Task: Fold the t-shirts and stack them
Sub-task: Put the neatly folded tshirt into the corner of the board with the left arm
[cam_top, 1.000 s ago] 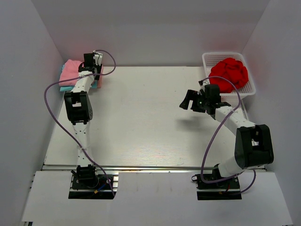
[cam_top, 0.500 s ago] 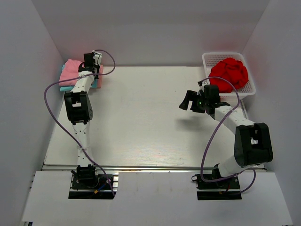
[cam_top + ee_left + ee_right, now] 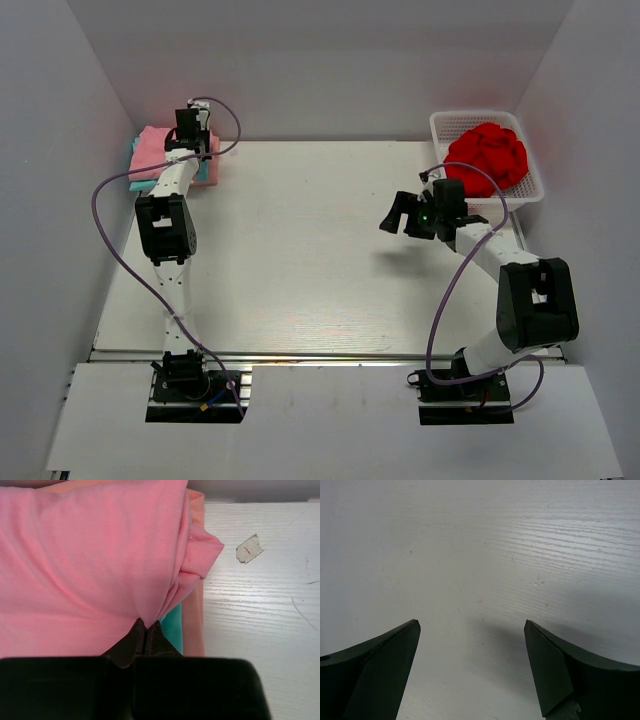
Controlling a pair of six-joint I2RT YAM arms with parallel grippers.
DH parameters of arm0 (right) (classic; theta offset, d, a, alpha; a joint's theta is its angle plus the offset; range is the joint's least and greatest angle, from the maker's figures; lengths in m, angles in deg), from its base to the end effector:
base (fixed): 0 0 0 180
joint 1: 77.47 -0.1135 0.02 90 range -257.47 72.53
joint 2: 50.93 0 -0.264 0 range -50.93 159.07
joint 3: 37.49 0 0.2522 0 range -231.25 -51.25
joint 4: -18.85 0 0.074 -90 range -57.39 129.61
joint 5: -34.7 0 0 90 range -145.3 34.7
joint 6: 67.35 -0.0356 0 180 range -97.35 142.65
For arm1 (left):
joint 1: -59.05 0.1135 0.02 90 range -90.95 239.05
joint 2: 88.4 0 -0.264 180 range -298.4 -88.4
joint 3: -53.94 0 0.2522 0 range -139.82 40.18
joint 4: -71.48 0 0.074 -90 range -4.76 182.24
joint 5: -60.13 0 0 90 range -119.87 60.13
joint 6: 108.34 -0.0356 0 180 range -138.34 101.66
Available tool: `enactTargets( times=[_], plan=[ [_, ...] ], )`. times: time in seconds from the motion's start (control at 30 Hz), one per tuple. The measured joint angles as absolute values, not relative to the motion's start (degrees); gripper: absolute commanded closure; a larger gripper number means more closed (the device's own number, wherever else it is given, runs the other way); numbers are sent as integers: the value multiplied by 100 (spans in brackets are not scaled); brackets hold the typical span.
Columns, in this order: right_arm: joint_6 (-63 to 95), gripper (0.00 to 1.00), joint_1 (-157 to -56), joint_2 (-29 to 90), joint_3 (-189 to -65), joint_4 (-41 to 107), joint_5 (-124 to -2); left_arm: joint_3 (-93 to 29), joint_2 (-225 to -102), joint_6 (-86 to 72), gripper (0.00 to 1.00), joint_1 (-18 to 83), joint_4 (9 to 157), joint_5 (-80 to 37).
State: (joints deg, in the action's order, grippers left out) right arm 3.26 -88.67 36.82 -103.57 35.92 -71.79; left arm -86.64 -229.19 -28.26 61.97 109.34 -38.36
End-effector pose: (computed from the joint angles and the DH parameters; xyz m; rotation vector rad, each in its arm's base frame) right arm 0.3201 0.0737 0.2165 0.0047 2.2853 0.6072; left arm 0.5617 0.0339 0.2121 0.0560 2.2415 0.2873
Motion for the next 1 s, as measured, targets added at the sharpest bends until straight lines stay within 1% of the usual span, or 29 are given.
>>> enactTargets(
  times=[0.07,0.1,0.17,0.2,0.23,0.27,0.4,0.5,0.6,0.63,0.67,0.7,0.77,0.8,0.83,0.93,1.0],
  plan=[
    [341,10,-8869,3710,-10387,3592,-7181,-8682,-22919,-2723,100,6199,10914,-3823],
    [345,10,-8867,3723,-10400,3592,-7181,-8701,-22919,-2666,94,6204,10914,-3814],
    [358,10,-8867,3745,-10424,3603,-7181,-8787,-22919,-2590,78,6219,10923,-3792],
    [363,10,-8867,3754,-10438,3614,-7181,-8832,-22919,-2579,72,6228,10923,-3779],
    [365,10,-8867,3756,-10442,3614,-7181,-8878,-22919,-2550,58,6234,10916,-3773],
    [367,10,-8867,3756,-10442,3619,-7181,-8891,-22917,-2561,54,6239,10877,-3775],
    [376,10,-8867,3778,-10444,3627,-7190,-8675,-22830,-2581,50,6230,10667,-3797],
    [382,10,-8869,3850,-10483,3638,-7220,-8623,-22825,-2633,42,6230,10687,-3792],
    [382,10,-8869,3870,-10490,3641,-7240,-8734,-22845,-2670,42,6230,10822,-3727],
    [382,10,-8869,3870,-10492,3641,-7240,-8773,-22847,-2694,43,6230,10835,-3685],
    [382,10,-8869,3870,-10492,3641,-7240,-8789,-22847,-2712,48,6230,10837,-3668],
    [382,10,-8867,3870,-10492,3641,-7238,-8795,-22845,-2723,49,6230,10831,-3650],
    [382,10,-8867,3870,-10492,3641,-7238,-8795,-22849,-2760,49,6230,10840,-3646],
    [380,10,-8867,3870,-10492,3643,-7238,-8795,-22854,-2775,46,6230,10840,-3646],
    [382,10,-8867,3870,-10494,3643,-7238,-8795,-22856,-2795,39,6230,10840,-3648],
    [382,10,-8867,3870,-10494,3643,-7238,-8795,-22856,-2891,34,6230,10868,-3648],
    [380,10,-8867,3870,-10494,3641,-7238,-8795,-22860,-2976,35,6230,10892,-3661]
  ],
)
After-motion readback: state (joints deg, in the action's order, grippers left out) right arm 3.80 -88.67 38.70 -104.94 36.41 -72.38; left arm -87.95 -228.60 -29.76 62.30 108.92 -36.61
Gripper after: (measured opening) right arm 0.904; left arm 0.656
